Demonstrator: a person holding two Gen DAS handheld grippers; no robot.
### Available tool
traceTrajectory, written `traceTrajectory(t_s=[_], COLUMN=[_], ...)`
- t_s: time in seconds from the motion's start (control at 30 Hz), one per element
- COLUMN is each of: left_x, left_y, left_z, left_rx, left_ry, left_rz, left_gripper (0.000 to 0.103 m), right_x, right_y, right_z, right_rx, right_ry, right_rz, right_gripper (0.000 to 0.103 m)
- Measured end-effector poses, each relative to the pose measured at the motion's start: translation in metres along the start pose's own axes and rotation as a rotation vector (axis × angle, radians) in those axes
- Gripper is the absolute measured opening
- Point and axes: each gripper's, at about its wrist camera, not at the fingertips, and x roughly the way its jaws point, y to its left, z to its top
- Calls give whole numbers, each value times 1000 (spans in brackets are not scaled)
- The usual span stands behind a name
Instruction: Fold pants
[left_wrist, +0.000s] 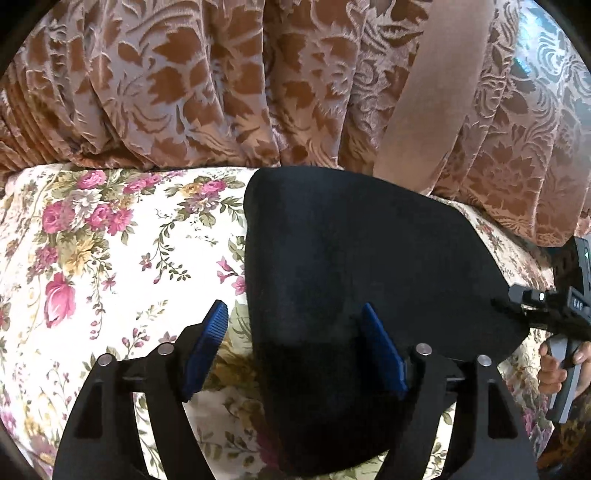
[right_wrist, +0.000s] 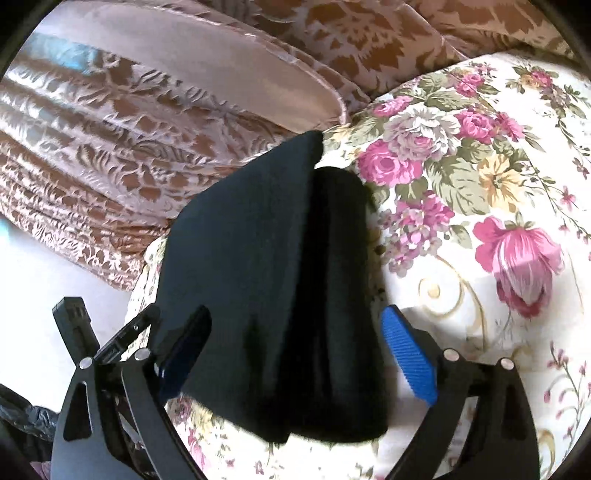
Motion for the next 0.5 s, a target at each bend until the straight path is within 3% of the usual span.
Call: traceTrajectory(t_s=[0.1, 0.23, 0.33, 0.5], left_x=[-6, -5, 0, -19], left_y=[-9, -16, -16, -18], left_z=[-2, -10, -16, -17], left_rx=[18, 58, 57, 36], left_ry=[-19, -6, 10, -30], left_rz=[23, 54, 71, 66], left_gripper=[74, 74, 74, 75], right_x=[0, 16, 16, -6], right_y=[3, -5, -6, 4], right_z=[-8, -17, -23, -23], right_rx=[-24, -25, -18, 12], right_ry=[4, 30, -5, -80], right_rz=[-32, -165, -164, -186], right_gripper=[93, 92, 93, 96])
